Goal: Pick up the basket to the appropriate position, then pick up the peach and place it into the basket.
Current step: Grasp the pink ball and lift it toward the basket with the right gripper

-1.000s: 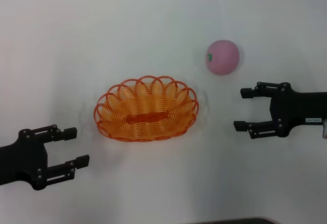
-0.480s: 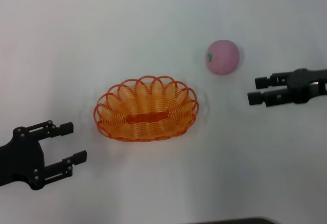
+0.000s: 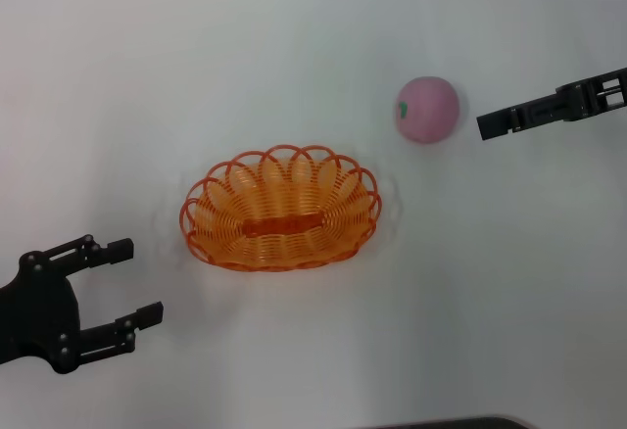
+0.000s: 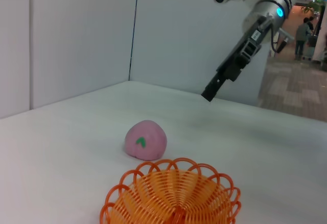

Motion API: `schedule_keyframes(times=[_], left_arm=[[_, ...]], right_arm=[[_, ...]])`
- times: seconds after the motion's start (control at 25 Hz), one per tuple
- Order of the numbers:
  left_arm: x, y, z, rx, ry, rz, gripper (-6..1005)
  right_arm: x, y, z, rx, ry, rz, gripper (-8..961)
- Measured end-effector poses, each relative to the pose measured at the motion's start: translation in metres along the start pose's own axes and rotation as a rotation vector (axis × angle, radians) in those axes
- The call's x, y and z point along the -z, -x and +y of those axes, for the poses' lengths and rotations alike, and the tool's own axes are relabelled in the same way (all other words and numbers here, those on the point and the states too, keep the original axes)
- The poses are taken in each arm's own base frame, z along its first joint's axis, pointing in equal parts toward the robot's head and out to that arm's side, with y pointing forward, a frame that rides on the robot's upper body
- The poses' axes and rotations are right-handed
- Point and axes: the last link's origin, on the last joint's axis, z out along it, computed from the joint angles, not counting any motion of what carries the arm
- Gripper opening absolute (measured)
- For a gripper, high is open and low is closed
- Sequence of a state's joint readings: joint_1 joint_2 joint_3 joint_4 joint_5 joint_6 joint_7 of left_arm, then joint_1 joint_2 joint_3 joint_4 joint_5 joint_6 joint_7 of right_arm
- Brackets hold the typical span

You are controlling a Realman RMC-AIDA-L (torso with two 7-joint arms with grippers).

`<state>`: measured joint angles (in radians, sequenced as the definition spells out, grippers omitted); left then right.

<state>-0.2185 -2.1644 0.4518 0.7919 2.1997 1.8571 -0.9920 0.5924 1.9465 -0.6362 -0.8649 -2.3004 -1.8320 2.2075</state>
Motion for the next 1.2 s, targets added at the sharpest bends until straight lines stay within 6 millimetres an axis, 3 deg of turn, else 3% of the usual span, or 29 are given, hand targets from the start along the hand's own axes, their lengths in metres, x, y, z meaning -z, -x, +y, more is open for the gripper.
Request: schedule_keyframes(times=[0.48, 0.88, 1.2], left_arm=[[0.0, 0.0, 0.0, 0.004, 0.0, -0.001, 864], [0.0, 0.002, 0.001, 0.013, -0.002, -0.004, 859], [0.0, 0.004, 0.004, 0.018, 0.004, -0.007, 860]], right_arm=[[-0.012, 0.033, -0.005, -0.02, -0.233, 0.139, 938], [-0.031, 0.054, -0.001, 0.033, -0.297, 0.157, 935], [-0.054, 0.059, 0.002, 0.075, -0.358, 0.192, 934]])
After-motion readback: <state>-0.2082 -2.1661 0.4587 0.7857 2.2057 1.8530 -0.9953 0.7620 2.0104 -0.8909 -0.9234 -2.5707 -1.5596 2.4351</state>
